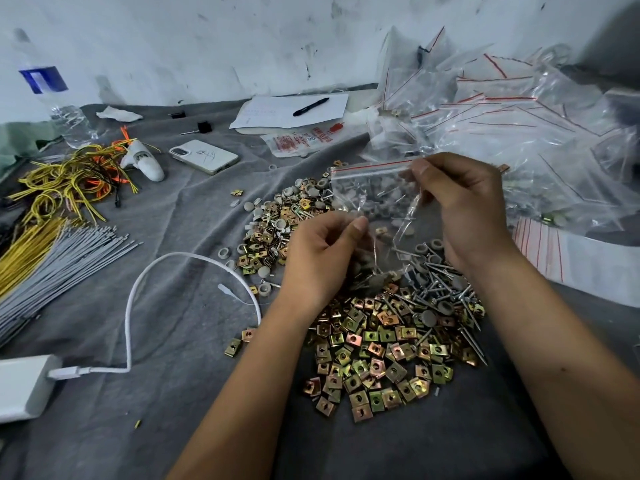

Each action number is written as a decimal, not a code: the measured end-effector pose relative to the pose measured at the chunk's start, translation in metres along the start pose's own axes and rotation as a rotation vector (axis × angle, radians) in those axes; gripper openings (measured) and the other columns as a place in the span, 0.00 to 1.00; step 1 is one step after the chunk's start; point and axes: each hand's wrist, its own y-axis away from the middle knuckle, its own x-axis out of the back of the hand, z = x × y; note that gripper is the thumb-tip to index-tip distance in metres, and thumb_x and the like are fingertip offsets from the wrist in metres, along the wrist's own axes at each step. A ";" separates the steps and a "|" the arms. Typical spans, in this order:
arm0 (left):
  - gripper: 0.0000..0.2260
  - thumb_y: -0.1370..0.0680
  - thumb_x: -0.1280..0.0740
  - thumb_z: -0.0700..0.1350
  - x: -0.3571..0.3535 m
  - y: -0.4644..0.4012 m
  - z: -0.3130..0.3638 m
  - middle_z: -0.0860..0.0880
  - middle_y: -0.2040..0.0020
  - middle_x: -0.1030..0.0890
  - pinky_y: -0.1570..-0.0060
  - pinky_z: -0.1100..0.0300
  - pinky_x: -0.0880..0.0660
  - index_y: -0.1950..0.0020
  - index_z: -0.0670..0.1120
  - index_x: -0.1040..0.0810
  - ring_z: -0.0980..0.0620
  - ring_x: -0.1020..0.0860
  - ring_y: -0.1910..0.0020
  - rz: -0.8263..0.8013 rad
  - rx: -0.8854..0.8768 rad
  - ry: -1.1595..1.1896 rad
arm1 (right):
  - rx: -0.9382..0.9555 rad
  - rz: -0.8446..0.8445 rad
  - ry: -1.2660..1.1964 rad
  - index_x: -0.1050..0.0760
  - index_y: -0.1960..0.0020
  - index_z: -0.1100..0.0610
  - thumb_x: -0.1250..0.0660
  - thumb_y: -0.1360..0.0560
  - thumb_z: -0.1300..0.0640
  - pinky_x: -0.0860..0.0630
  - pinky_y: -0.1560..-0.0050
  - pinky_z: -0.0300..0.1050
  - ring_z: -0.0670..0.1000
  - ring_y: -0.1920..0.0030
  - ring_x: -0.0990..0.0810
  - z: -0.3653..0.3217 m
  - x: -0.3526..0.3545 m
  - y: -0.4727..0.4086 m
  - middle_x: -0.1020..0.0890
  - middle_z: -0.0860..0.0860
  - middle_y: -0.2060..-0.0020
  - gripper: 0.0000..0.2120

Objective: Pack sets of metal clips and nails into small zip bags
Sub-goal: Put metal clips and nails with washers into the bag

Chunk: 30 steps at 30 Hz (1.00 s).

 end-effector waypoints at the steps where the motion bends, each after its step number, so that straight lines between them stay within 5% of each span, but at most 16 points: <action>1: 0.11 0.15 0.37 0.43 0.000 0.000 0.002 0.46 0.63 0.15 0.68 0.58 0.22 0.54 0.41 0.19 0.49 0.18 0.68 -0.015 -0.001 0.007 | -0.009 0.020 -0.009 0.13 0.55 0.51 0.28 0.23 0.55 0.23 0.57 0.41 0.49 0.59 0.19 0.000 0.000 0.000 0.14 0.51 0.61 0.05; 7: 0.15 0.12 0.44 0.43 -0.006 0.004 0.007 0.56 0.71 0.21 0.71 0.71 0.30 0.56 0.44 0.25 0.62 0.24 0.72 -0.085 0.047 0.094 | -0.091 0.029 -0.010 0.15 0.55 0.60 0.30 0.20 0.58 0.27 0.70 0.43 0.52 0.70 0.23 0.005 0.001 -0.001 0.18 0.59 0.66 0.08; 11: 0.16 0.12 0.44 0.48 -0.004 0.002 0.005 0.56 0.72 0.25 0.73 0.68 0.34 0.52 0.43 0.22 0.60 0.29 0.73 -0.099 0.130 0.128 | -0.115 0.087 -0.012 0.16 0.56 0.62 0.30 0.20 0.60 0.27 0.73 0.41 0.51 0.72 0.25 0.007 0.003 -0.002 0.19 0.59 0.67 0.08; 14: 0.12 0.17 0.36 0.53 -0.001 0.003 0.007 0.56 0.68 0.22 0.71 0.67 0.31 0.56 0.52 0.18 0.60 0.27 0.71 -0.179 0.178 0.144 | -0.149 0.115 -0.027 0.16 0.57 0.60 0.30 0.20 0.60 0.27 0.73 0.42 0.50 0.71 0.24 0.007 0.004 -0.003 0.18 0.54 0.69 0.09; 18: 0.07 0.16 0.36 0.42 -0.001 0.004 0.006 0.51 0.62 0.17 0.70 0.64 0.26 0.53 0.46 0.22 0.56 0.23 0.67 -0.239 0.199 0.188 | -0.160 0.034 0.009 0.15 0.57 0.54 0.29 0.20 0.56 0.23 0.70 0.45 0.54 0.66 0.20 0.010 0.002 0.001 0.15 0.55 0.64 0.08; 20: 0.11 0.14 0.40 0.44 0.000 0.004 0.007 0.49 0.61 0.15 0.67 0.62 0.24 0.51 0.45 0.21 0.54 0.20 0.65 -0.226 0.204 0.211 | -0.123 0.008 0.026 0.15 0.58 0.53 0.28 0.21 0.56 0.23 0.67 0.47 0.55 0.64 0.21 0.010 0.001 0.001 0.15 0.57 0.63 0.08; 24: 0.19 0.16 0.39 0.55 0.001 0.003 0.009 0.44 0.53 0.13 0.58 0.55 0.18 0.44 0.40 0.21 0.45 0.15 0.56 -0.116 0.155 0.245 | -0.032 -0.016 0.004 0.16 0.57 0.55 0.28 0.21 0.57 0.23 0.65 0.44 0.52 0.66 0.22 0.007 0.002 0.000 0.17 0.57 0.64 0.07; 27: 0.17 0.20 0.33 0.54 0.002 0.001 0.008 0.42 0.49 0.14 0.50 0.45 0.16 0.43 0.40 0.23 0.41 0.15 0.50 0.064 0.015 0.267 | 0.112 -0.087 0.119 0.16 0.53 0.56 0.29 0.20 0.58 0.20 0.64 0.42 0.49 0.65 0.18 0.005 0.000 0.003 0.16 0.51 0.64 0.04; 30: 0.20 0.24 0.28 0.58 0.006 0.000 0.005 0.47 0.41 0.18 0.42 0.44 0.19 0.39 0.46 0.24 0.48 0.19 0.41 0.239 -0.157 0.004 | 0.214 -0.211 0.358 0.15 0.49 0.57 0.29 0.21 0.60 0.18 0.60 0.45 0.49 0.58 0.15 0.005 -0.006 0.008 0.14 0.50 0.59 0.04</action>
